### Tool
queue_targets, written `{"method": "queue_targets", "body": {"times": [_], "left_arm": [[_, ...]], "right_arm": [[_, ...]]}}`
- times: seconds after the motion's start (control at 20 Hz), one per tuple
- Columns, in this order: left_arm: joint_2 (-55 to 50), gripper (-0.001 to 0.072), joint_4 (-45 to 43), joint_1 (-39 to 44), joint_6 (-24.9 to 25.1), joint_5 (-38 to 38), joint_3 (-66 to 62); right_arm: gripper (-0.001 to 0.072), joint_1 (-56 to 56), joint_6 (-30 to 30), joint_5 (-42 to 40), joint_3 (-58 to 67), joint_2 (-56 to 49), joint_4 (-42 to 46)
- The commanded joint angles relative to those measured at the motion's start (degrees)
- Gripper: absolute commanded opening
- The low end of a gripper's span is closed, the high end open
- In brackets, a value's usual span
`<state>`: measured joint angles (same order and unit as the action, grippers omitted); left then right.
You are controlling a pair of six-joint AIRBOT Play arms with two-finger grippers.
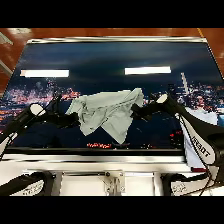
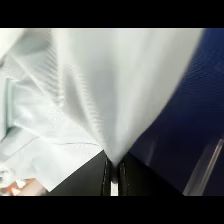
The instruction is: Fold the shirts.
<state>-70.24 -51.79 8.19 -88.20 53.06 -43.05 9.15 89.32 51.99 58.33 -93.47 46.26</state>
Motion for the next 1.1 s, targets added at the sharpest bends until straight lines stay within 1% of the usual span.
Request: {"method": "queue_targets", "body": {"times": [0.0, 0.1, 0.15, 0.25, 0.35, 0.45, 0.5, 0.6, 0.7, 0.8, 0.9, 0.95, 1.05], "left_arm": [[0.44, 0.0033, -0.02, -0.07, 1.20, -0.02, -0.68], [2.45, 0.0032, -0.17, -0.13, 5.27, -0.17, -3.56], [4.13, 0.0032, -0.92, -0.48, 5.73, -0.07, -6.03], [8.48, 0.0033, -2.23, -2.84, 5.70, 0.11, -12.85], [13.27, 0.0033, -2.43, -7.06, 5.73, 0.07, -21.46], [17.77, 0.0033, -2.40, -12.24, 5.70, -0.13, -31.36], [19.82, 0.0033, -2.40, -15.06, 5.70, -0.57, -36.68], [23.19, 0.0033, -2.40, -20.13, 5.46, -2.16, -45.99], [25.86, 0.0033, -2.38, -23.47, 5.46, -4.46, -53.20], [28.30, 0.0033, -2.43, -24.72, 5.49, -6.14, -57.96], [30.47, 0.0033, -3.30, -25.00, 5.44, -5.92, -60.08], [31.69, 0.0033, -4.24, -25.00, 5.40, -5.38, -60.13], [33.38, 0.0033, -8.26, -24.98, 2.84, -2.12, -60.13]], "right_arm": [[0.0071, 1.79, -0.63, -2.45, 0.17, -0.15, -1.03], [0.0069, 0.96, -4.11, -0.81, 0.61, 2.23, -0.68], [0.0069, -0.07, -5.49, -0.13, 1.29, 4.28, -0.15], [0.0069, -3.13, -6.62, 0.09, 4.07, 10.64, 1.66], [0.0068, -6.78, -10.08, -0.24, 9.25, 19.17, 1.73], [0.0068, -9.99, -13.66, -3.21, 16.26, 28.50, 1.81], [0.0068, -11.32, -14.45, -6.58, 19.76, 33.44, 1.92], [0.0068, -12.94, -14.64, -15.45, 24.87, 42.07, 2.27], [0.0068, -13.27, -14.64, -21.18, 29.14, 48.43, 2.27], [0.0068, -13.27, -14.67, -21.84, 33.07, 52.68, 2.38], [0.0068, -13.27, -14.62, -21.53, 35.08, 55.93, 4.70], [0.0068, -13.27, -14.56, -20.96, 35.54, 57.24, 6.25], [0.0068, -13.27, -12.76, -19.12, 35.52, 59.45, 8.46]]}}
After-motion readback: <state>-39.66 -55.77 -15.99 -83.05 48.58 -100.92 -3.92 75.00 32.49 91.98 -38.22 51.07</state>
